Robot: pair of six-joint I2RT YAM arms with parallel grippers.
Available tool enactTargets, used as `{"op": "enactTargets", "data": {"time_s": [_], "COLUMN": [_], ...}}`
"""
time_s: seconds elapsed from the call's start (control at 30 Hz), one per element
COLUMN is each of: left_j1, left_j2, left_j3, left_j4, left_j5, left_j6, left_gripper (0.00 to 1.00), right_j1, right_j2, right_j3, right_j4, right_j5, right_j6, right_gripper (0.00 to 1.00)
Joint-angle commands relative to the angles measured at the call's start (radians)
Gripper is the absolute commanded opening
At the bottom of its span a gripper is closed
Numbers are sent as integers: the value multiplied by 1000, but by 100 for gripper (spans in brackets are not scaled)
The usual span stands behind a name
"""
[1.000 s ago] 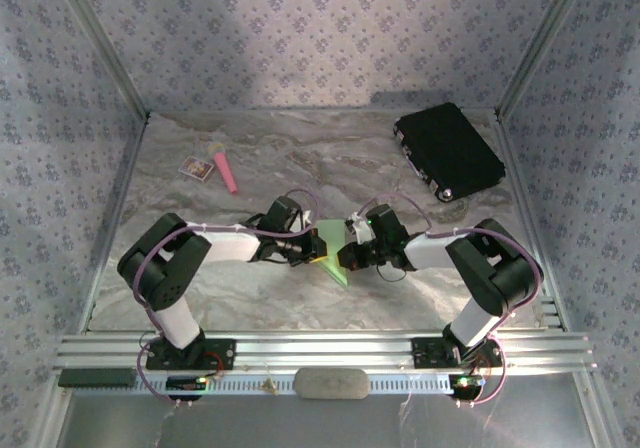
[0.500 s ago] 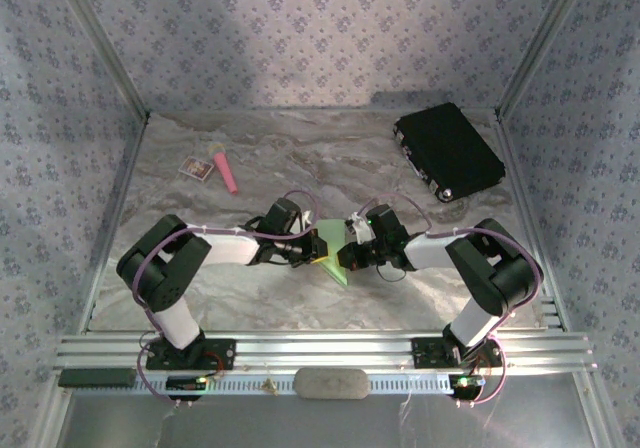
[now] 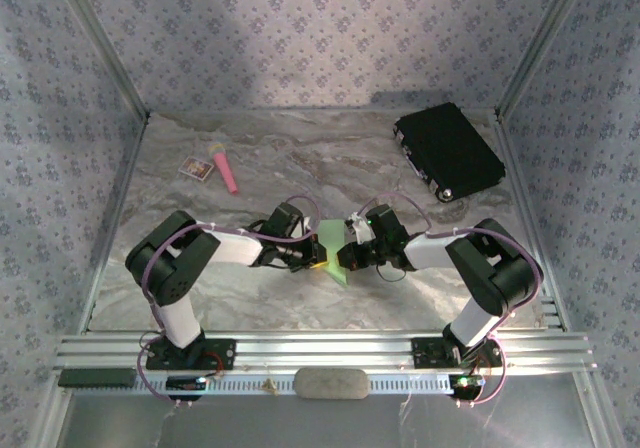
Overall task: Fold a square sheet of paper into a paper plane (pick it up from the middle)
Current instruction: Third fold the triangle at the center of the table.
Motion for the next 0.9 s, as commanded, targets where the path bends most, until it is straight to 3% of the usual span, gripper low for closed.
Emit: {"op": "enactTargets", "data": {"time_s": [0.0, 0.1, 0.33, 0.43, 0.63, 0.77, 0.87], "left_j1": [-12, -13, -18, -19, -19, -21, -19], "left_j2": [17, 18, 20, 20, 19, 20, 20], "left_j3": [-12, -7, -2, 1, 1, 2, 3], "left_j4": [-37, -34, -32, -30, -26, -26, -28], "left_j5": [-23, -22, -23, -25, -25, -26, -26], "left_j6": [30, 33, 39, 39, 42, 44, 45], "left_gripper": [1, 1, 1, 1, 1, 1, 1], "right_j1": [5, 4, -18, -37, 25, 95, 122], "right_j2": [8, -14, -173, -242, -278, -224, -182], "right_j3": [-10, 1, 26, 1, 16, 65, 87], "right_j4": [-12, -17, -178, -188, -233, -310, -330], "right_j5": [22, 6, 100, 81, -30, -14, -4], "right_j6": [12, 18, 41, 81, 107, 80, 68], "right_gripper": [2, 3, 27, 36, 23, 12, 9]}}
